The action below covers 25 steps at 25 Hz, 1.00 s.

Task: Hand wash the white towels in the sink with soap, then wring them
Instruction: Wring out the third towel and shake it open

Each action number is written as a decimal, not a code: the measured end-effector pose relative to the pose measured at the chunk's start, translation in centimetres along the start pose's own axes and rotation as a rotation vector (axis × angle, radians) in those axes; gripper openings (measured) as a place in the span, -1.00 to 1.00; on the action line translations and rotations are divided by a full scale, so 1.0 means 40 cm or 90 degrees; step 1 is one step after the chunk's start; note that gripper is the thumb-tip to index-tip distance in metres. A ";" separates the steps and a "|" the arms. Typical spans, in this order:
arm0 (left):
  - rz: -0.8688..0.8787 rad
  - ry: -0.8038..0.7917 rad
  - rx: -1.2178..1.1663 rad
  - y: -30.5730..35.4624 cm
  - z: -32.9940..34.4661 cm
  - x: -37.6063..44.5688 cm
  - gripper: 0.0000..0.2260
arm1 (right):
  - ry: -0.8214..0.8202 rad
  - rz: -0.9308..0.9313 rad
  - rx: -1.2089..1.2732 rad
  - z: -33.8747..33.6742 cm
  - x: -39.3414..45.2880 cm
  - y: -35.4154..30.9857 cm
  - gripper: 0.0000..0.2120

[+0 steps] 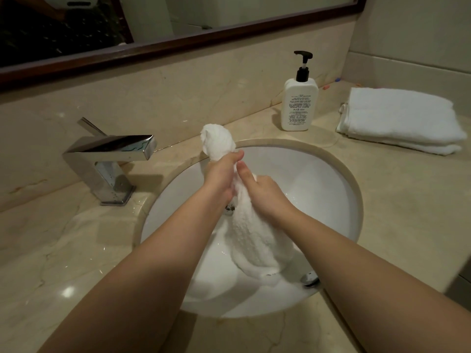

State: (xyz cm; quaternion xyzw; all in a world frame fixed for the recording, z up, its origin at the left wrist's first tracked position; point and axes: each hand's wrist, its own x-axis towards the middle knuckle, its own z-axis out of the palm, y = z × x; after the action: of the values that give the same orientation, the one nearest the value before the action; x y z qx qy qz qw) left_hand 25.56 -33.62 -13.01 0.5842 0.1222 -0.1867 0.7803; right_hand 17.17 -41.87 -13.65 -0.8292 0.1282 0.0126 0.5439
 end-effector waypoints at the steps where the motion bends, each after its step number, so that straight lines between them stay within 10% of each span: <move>1: -0.014 -0.021 0.012 0.004 -0.004 -0.003 -0.88 | -0.057 0.038 0.078 -0.008 -0.003 0.002 -0.38; 12: 0.038 -0.565 -0.222 0.034 -0.064 0.001 -0.39 | -0.287 0.165 0.575 -0.051 -0.029 -0.034 -0.69; 19: 0.022 -0.274 -0.136 0.038 -0.011 -0.041 -0.88 | -0.005 0.104 0.211 -0.005 -0.014 -0.020 -0.33; 25: -0.036 -0.051 -0.146 0.044 0.030 -0.070 -0.76 | 0.148 -0.023 0.080 0.023 -0.004 -0.022 -0.33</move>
State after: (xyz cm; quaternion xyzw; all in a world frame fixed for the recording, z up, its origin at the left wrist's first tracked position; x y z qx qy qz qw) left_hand 23.77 -33.94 -10.00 0.4793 0.1277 -0.2167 0.8408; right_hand 17.33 -40.69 -13.21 -0.7916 0.1760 -0.1012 0.5764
